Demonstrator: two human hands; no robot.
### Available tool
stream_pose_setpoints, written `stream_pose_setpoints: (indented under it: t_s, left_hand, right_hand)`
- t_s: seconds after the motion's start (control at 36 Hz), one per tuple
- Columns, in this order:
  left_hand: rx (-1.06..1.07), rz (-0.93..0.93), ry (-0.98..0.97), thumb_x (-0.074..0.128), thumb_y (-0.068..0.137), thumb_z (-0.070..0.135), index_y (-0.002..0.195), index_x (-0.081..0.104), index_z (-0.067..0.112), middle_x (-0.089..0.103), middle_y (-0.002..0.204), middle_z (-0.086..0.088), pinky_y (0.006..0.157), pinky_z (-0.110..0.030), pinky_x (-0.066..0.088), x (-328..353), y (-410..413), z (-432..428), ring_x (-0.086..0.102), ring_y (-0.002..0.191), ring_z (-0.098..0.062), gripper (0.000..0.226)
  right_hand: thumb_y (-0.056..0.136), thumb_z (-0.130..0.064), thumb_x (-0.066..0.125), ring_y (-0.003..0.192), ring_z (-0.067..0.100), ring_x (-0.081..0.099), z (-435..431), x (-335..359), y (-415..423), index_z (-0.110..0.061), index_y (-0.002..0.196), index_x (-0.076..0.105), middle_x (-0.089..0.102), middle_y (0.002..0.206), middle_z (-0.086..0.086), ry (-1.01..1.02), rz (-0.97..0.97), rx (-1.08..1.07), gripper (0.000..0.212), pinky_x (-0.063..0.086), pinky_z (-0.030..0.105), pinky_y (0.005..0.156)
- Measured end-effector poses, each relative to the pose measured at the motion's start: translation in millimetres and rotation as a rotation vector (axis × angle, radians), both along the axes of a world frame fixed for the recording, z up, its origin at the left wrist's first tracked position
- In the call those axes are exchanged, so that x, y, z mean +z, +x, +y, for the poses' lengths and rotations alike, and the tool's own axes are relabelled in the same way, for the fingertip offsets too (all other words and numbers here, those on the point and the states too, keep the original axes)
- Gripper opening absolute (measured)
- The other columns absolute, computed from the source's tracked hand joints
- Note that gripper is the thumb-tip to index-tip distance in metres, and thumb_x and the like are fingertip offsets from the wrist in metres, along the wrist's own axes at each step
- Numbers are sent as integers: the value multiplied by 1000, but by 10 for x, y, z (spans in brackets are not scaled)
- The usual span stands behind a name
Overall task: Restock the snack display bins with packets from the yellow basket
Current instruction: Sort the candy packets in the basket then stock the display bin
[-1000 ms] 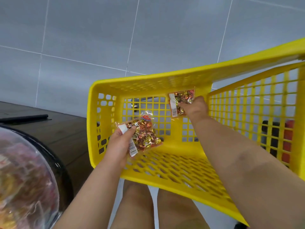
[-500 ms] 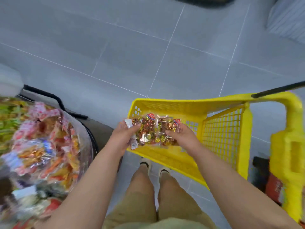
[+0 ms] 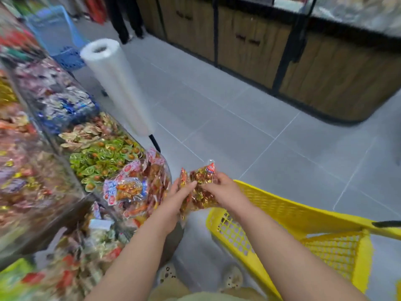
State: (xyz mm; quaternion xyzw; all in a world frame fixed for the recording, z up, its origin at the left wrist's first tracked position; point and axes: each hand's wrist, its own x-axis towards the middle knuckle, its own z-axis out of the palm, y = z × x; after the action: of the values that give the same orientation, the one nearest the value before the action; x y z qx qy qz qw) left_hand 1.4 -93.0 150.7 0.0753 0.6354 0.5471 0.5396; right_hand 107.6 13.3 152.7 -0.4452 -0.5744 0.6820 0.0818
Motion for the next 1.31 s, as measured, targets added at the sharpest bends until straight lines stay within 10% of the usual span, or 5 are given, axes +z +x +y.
stream_pose_setpoints:
  t_s: [0.17,0.33,0.53,1.03,1.31]
  left_hand:
    - [283,-380,167,64,68,23,87,78,18,70,96,-14,86,-48,46,221,-635,-635,67,80,-31,25]
    - [527,-468,304,50,64,8,96,54,14,54,101,-14,89,-70,38,303,-1353,-1365,51,100,-36,32]
    - [628,-332,172,47,78,6,77,58,7,55,77,-13,71,-43,48,450,-2067,-2057,53,70,-28,11]
    - [-345,1074,-564,72,85,31,145,42,20,47,146,-4,102,-32,39,677,-3848,-2383,49,126,-23,67]
    - [-655,1457,-679,52,94,15,138,36,13,48,73,2,51,-30,34,452,-3912,-2160,54,77,-25,46]
  right_hand:
    - [82,-10,64,47,1,58,-225,242,-621,-20,73,62,63,59,-10,72,-18,155,14,40,11,42]
    - [80,-25,66,79,24,60,-588,436,-1384,-7,96,62,65,92,13,200,-73,242,25,46,33,69]
    - [81,-28,70,81,5,54,-1189,535,-2302,-24,127,48,53,103,-2,325,-7,308,51,46,25,71]
    - [84,-12,56,44,7,41,-1743,406,-3342,-23,142,26,54,71,1,289,-135,243,66,29,14,32]
    - [84,-6,57,43,6,48,-1709,312,-3391,-46,139,16,59,76,2,248,-112,200,79,35,20,38]
